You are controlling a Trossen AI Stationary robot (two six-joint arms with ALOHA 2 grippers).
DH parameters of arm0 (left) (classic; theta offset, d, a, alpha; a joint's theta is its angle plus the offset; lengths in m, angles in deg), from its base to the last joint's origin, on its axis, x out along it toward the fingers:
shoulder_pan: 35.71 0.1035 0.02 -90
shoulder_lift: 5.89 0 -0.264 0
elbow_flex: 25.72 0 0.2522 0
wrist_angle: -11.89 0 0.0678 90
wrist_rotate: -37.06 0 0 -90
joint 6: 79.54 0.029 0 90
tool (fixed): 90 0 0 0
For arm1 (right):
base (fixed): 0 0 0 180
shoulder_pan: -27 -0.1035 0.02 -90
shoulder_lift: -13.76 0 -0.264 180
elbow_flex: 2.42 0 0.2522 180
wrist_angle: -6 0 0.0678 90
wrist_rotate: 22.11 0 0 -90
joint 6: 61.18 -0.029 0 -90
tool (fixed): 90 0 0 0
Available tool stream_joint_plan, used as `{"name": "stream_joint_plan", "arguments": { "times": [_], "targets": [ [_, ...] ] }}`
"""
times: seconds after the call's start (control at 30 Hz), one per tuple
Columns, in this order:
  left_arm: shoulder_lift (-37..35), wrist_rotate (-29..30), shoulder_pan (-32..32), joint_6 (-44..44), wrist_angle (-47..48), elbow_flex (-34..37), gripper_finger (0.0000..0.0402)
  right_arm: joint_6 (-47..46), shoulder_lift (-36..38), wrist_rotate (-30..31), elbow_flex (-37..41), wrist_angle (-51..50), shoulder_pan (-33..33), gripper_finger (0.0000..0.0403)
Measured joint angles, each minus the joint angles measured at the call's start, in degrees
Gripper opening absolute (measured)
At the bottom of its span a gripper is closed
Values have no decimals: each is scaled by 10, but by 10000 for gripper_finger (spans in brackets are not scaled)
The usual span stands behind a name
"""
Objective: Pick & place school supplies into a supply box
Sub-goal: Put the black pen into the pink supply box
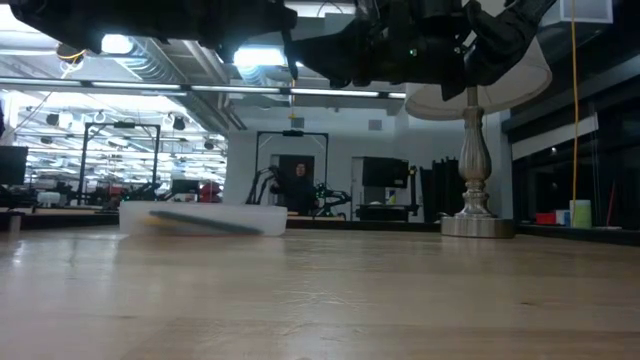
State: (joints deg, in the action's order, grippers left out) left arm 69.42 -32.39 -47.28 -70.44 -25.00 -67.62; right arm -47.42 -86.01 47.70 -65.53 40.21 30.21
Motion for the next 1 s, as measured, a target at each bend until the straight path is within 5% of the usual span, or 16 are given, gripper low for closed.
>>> {"name": "stream_joint_plan", "arguments": {
  "times": [0.4, 0.77, 1.0],
  "targets": [
    [-29, 7, 1, -23, 62, 0, 19, -30, 0, -4, -1, -8, 0, 129],
    [-148, 49, 1, -91, 295, 0, 19, -29, 0, -6, -1, -8, 7, 137],
    [-207, 144, 16, -164, 485, 0, 19, -30, 0, -4, -1, -8, 17, 137]
  ]
}}
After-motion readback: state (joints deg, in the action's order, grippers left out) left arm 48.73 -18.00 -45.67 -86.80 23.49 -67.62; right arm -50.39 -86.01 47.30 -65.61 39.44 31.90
